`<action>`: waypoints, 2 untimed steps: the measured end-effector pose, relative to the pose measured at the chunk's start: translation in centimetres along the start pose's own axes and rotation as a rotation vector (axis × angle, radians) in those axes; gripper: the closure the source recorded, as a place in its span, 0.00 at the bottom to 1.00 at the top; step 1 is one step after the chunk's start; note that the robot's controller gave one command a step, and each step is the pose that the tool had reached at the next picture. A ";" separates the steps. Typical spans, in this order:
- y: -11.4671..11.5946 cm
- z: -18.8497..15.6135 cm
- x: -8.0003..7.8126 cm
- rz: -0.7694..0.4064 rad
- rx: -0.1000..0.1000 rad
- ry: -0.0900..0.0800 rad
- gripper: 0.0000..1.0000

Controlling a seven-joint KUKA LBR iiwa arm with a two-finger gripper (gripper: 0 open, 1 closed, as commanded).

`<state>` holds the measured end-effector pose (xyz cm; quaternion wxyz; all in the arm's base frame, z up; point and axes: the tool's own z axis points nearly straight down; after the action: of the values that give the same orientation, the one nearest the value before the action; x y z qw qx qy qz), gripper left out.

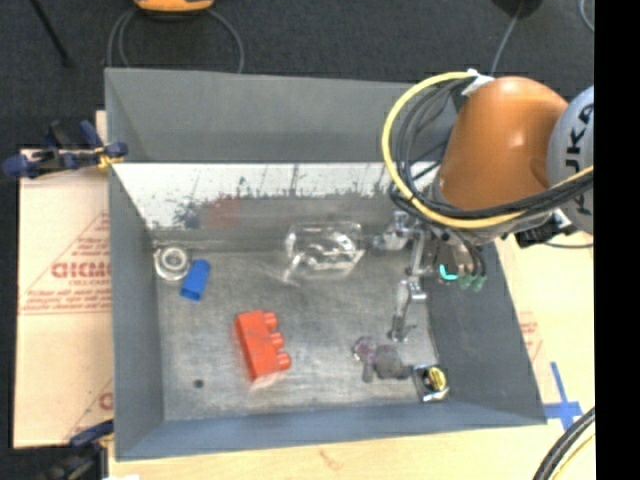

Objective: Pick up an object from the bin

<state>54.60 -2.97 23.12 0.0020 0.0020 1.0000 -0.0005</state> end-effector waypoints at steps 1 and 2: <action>-2.7 11.0 6.6 -0.112 -0.001 0.011 0.00; -4.0 14.9 6.0 0.059 -0.001 -0.003 0.00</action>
Offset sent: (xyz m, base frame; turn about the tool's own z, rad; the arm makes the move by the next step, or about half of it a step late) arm -0.0633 -0.0246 -0.1061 -0.1146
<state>48.63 -6.98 8.23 0.0037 0.0316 0.9995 0.0001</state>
